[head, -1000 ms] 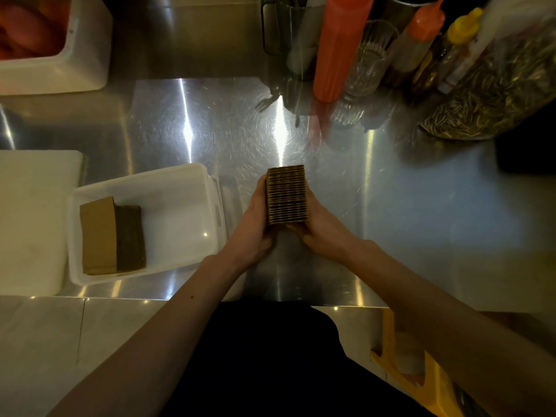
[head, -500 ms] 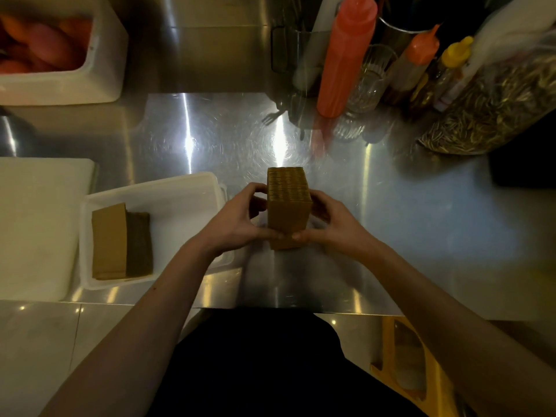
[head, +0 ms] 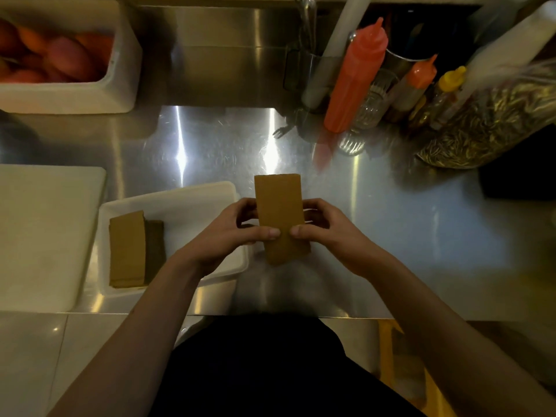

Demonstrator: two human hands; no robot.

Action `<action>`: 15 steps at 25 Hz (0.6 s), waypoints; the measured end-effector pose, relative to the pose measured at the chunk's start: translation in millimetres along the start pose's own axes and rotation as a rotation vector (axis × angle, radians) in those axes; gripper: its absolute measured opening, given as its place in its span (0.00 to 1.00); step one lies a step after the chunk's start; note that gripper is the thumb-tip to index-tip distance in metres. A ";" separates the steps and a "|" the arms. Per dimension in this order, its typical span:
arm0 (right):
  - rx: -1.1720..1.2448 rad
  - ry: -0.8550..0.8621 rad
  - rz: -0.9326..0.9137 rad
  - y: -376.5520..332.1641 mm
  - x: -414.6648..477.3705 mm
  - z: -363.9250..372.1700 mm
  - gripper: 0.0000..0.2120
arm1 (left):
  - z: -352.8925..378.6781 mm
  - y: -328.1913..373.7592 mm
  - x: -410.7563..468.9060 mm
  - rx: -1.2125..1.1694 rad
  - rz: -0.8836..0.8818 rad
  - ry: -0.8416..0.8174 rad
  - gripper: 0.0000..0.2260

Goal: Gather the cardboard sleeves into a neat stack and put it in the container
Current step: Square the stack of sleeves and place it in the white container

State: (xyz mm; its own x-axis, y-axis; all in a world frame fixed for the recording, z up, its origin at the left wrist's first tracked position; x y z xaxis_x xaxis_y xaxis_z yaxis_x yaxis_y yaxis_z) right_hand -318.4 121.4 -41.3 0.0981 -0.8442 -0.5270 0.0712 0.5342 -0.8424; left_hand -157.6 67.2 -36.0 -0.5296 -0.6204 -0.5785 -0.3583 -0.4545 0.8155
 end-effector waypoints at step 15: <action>0.018 0.070 0.120 -9.7 10.6 131.1 0.21 | -91.7 -35.4 -58.8 -0.262 -0.075 0.058 0.28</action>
State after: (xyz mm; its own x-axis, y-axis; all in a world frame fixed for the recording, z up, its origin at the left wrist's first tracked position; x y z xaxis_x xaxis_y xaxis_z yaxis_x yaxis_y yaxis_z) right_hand -188.0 113.2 -24.0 0.0378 -0.7748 -0.6310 0.0808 0.6318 -0.7709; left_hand -43.3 61.1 -32.5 -0.4619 -0.6107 -0.6432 -0.1800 -0.6455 0.7422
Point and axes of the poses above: each hand's wrist, its own x-axis towards the middle knuckle, its own z-axis out of the palm, y = z × x, the point moved 7 cm from there along x, towards the middle knuckle, and after that the axes turned 1 degree about x, right-handed, at the moved point
